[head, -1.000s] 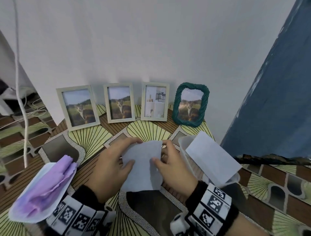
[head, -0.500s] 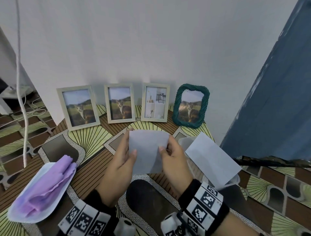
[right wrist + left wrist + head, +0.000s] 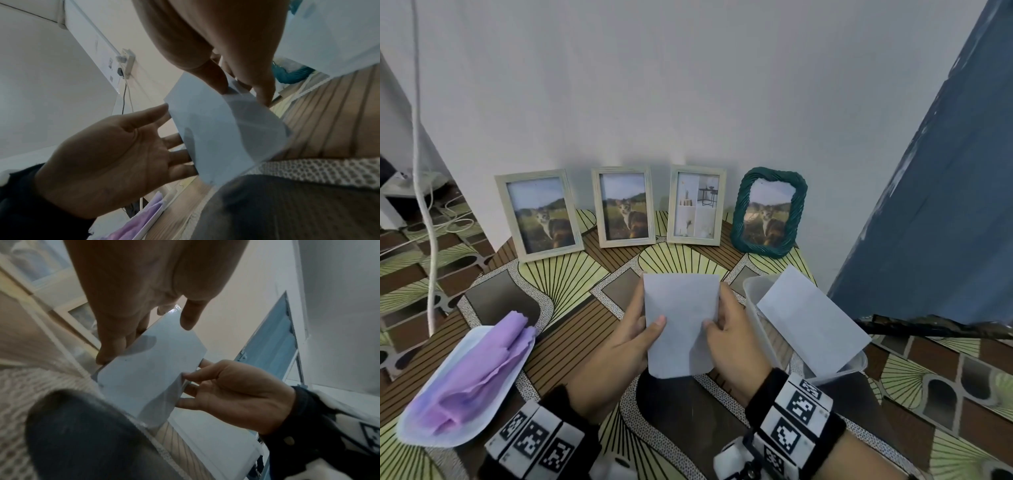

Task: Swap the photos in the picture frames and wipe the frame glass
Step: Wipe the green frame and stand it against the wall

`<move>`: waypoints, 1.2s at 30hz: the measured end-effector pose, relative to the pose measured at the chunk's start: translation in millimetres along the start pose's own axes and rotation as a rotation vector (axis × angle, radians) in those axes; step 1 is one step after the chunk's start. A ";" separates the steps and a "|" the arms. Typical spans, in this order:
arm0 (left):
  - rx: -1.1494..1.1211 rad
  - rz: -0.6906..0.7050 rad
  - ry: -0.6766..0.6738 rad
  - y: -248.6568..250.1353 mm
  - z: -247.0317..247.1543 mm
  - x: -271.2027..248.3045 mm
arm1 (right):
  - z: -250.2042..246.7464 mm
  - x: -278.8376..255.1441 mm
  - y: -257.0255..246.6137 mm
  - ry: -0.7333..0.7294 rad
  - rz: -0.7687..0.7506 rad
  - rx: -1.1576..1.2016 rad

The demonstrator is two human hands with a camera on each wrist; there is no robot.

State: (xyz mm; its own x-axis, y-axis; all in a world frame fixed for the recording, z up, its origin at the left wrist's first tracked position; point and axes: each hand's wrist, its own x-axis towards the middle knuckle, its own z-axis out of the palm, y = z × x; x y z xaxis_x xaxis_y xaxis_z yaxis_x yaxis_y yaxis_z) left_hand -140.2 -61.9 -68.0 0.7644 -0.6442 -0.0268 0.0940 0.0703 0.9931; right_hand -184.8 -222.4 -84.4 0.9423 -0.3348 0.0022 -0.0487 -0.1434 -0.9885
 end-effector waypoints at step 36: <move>0.265 0.076 -0.115 28.9 52.2 48.3 | -131.0 -26.2 -108.9 0.227 -0.553 -0.735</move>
State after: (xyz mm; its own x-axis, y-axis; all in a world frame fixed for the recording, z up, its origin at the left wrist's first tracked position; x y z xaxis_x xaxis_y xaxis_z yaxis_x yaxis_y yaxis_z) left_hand -133.9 -130.7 -34.6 0.6840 -0.7280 0.0473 -0.1423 -0.0696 0.9874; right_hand -247.6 -320.0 43.1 0.8107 -0.2062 0.5480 0.1162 -0.8607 -0.4957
